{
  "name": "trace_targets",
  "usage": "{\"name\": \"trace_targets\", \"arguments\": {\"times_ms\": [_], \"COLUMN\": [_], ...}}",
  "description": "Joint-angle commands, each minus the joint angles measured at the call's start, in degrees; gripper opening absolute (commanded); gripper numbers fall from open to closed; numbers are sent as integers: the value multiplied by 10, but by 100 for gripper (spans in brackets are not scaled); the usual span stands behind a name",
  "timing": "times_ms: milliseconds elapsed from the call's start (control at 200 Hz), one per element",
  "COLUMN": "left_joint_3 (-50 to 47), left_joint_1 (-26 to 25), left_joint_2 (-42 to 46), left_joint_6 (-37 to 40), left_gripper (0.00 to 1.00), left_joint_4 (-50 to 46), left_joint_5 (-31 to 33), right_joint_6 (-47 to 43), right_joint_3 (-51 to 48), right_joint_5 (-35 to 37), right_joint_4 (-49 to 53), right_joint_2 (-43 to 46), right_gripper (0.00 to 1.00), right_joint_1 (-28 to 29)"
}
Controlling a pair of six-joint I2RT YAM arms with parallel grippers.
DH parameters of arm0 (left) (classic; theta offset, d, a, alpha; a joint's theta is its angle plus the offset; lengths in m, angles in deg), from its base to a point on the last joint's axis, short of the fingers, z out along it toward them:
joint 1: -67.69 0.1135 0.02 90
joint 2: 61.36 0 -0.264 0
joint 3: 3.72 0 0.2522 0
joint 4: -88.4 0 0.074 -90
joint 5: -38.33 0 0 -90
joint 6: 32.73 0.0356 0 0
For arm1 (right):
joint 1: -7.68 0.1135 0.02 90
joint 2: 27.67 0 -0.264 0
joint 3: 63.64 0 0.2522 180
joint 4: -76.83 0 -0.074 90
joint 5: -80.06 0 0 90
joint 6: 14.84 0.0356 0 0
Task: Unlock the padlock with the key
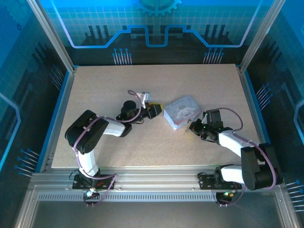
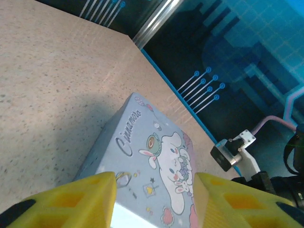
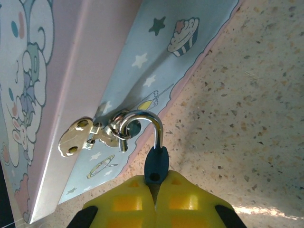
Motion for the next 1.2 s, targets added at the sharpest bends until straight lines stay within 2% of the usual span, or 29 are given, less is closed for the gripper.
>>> {"name": "trace_targets", "arguments": {"times_ms": [0,120,280,560,1195], "left_joint_3": [57,107,151,203,197], "left_joint_1": [-26,-41,-52,-65,-82], "left_joint_2": [-19,-51,-84,-97,-90], "left_joint_6": [65,86,105,165,200], "left_gripper": [50,52,53,52,51], "left_joint_4": [-116,-186,-229,-366,-394], "left_joint_5": [-15,-4,-4,51,87], "right_joint_6": [4,2,-6,-13,5], "right_joint_3": [18,20,20,23,38], "right_joint_5": [10,7,2,-4,22], "right_joint_4": [-1,0,-1,3,62], "right_joint_2": [-4,-8,-11,-18,18], "right_gripper": [0,0,0,0,0], "right_joint_1": [-14,-20,-25,-31,-65]}}
